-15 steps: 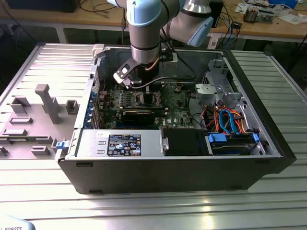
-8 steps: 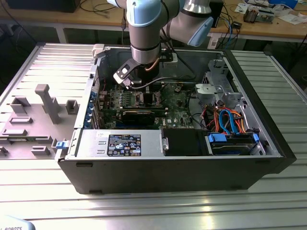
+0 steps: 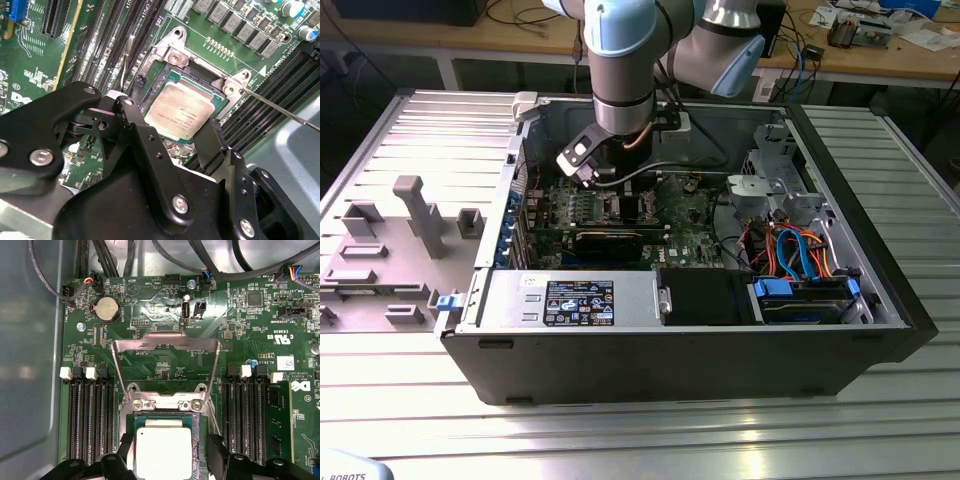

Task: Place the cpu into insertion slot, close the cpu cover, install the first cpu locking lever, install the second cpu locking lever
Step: 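Place the cpu into insertion slot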

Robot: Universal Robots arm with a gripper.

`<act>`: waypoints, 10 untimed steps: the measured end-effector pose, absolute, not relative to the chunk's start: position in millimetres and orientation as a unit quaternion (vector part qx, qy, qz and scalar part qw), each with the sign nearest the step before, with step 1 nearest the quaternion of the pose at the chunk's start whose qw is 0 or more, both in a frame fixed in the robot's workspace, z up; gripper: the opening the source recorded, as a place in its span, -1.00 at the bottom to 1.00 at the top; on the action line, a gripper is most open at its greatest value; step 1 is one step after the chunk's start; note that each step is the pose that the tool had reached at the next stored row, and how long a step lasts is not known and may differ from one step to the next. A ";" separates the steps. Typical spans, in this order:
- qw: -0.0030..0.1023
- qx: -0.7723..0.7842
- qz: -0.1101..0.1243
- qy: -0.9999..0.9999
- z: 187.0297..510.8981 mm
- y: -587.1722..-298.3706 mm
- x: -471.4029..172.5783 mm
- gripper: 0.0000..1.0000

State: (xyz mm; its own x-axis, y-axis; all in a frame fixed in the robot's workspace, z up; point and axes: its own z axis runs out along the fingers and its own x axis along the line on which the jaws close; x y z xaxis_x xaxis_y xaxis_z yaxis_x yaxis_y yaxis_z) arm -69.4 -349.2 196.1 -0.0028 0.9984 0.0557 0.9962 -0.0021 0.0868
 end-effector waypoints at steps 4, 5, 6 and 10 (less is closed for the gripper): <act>0.013 0.706 0.049 0.706 198.5 -349.3 -69.3 0.35; 0.012 0.706 0.049 0.706 201.6 -349.4 -69.4 0.35; 0.012 0.706 0.048 0.706 204.2 -349.4 -69.5 0.35; 0.011 0.706 0.047 0.706 204.7 -346.8 -69.5 0.35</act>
